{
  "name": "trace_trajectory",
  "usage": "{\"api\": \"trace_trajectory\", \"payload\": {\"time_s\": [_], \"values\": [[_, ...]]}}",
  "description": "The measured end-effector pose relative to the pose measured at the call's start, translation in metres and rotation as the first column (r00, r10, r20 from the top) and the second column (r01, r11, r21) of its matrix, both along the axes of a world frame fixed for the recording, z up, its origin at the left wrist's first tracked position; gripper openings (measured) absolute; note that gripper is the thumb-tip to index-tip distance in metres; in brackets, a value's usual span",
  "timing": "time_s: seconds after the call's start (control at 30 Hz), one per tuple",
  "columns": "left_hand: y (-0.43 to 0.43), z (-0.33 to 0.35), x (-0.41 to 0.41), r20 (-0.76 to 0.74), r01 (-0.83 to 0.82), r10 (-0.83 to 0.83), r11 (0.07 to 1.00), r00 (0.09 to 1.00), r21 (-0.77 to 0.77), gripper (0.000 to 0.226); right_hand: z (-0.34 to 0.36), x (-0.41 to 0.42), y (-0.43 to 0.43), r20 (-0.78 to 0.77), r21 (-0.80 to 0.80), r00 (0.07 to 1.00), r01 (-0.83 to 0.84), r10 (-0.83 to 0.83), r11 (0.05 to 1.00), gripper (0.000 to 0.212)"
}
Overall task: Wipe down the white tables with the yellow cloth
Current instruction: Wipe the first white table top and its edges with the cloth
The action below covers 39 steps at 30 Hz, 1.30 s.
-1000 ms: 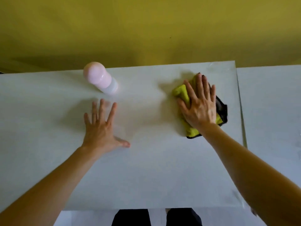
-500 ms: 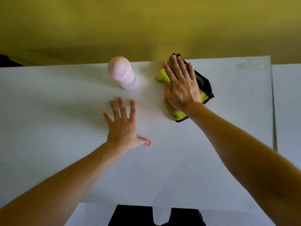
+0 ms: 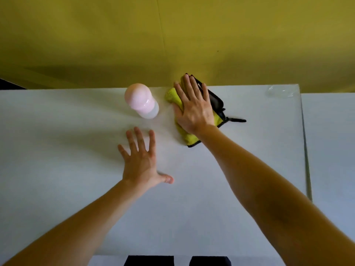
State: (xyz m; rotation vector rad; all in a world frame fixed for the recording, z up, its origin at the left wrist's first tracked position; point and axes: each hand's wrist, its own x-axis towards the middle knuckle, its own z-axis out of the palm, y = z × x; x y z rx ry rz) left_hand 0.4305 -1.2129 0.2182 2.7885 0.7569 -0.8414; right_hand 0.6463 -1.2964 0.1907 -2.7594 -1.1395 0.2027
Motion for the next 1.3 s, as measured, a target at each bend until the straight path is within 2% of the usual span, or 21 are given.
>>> {"api": "trace_trajectory", "payload": {"time_s": [0.07,0.13,0.23,0.3,0.4,0.53,0.57,0.63,0.7,0.77,0.83,0.9,0.97,1.17,1.23,1.3], "values": [[0.0,0.001,0.001,-0.019,0.009,-0.009,1.0,1.0,0.002,0.185,0.0,0.028,-0.064,0.043,-0.004,0.998,0.034,-0.034,0.999,0.07],[0.001,0.002,0.0,-0.037,0.01,-0.01,1.0,0.999,0.007,0.185,0.003,0.05,-0.128,0.054,-0.057,0.974,0.223,-0.22,0.973,0.073],[0.003,0.002,-0.003,-0.034,0.001,-0.001,1.0,0.999,0.009,0.185,0.002,0.045,-0.125,0.038,-0.097,0.884,0.467,-0.466,0.879,0.078],[0.004,0.003,0.0,-0.049,-0.005,0.005,1.0,0.999,0.011,0.185,0.0,0.021,-0.073,0.038,-0.059,0.907,0.422,-0.42,0.905,0.079],[-0.003,0.008,0.005,-0.09,0.016,-0.011,0.999,0.996,0.05,0.183,-0.002,-0.009,-0.009,0.02,-0.019,0.991,0.132,-0.132,0.991,0.075],[-0.019,0.02,0.014,-0.002,0.239,-0.24,0.966,0.971,0.094,0.173,-0.004,0.02,-0.055,0.016,-0.028,0.995,-0.096,0.097,0.995,0.073],[-0.024,0.024,0.023,-0.006,0.319,-0.32,0.943,0.947,0.095,0.174,-0.004,0.036,-0.081,0.033,-0.009,0.996,-0.087,0.087,0.996,0.073],[-0.037,0.032,0.05,-0.035,0.422,-0.42,0.905,0.907,0.06,0.177,-0.003,0.068,-0.138,0.057,0.015,0.992,0.109,-0.11,0.994,0.072],[-0.057,0.034,0.084,-0.014,0.435,-0.435,0.9,0.9,0.008,0.176,-0.001,0.081,-0.186,0.04,-0.019,0.939,0.342,-0.341,0.939,0.073],[-0.078,0.033,0.117,0.004,0.4,-0.4,0.916,0.916,-0.038,0.177,0.002,0.058,-0.21,-0.01,-0.052,0.877,0.48,-0.481,0.876,0.076],[-0.096,0.031,0.141,-0.038,0.386,-0.387,0.921,0.921,-0.047,0.181,0.005,0.004,-0.226,-0.036,-0.049,0.869,0.492,-0.494,0.869,0.077],[-0.104,0.026,0.151,-0.094,0.383,-0.384,0.923,0.919,-0.022,0.183,0.004,-0.054,-0.243,-0.072,-0.048,0.898,0.431,-0.434,0.901,0.08],[-0.104,0.023,0.15,-0.111,0.387,-0.385,0.922,0.916,-0.001,0.183,-0.001,-0.069,-0.252,-0.091,-0.057,0.904,0.414,-0.417,0.909,0.086],[-0.104,0.016,0.149,-0.126,0.407,-0.398,0.912,0.909,0.05,0.183,-0.005,0.11,-0.182,-0.04,-0.06,0.84,0.539,-0.542,0.84,0.092],[-0.104,0.017,0.149,-0.13,0.413,-0.405,0.91,0.905,0.037,0.182,-0.007,0.121,-0.184,-0.027,-0.045,0.836,0.546,-0.548,0.836,0.089],[-0.105,0.02,0.15,-0.115,0.407,-0.403,0.913,0.908,0.017,0.184,-0.004,0.08,-0.207,-0.045,0.003,0.85,0.525,-0.524,0.851,0.086]]}}
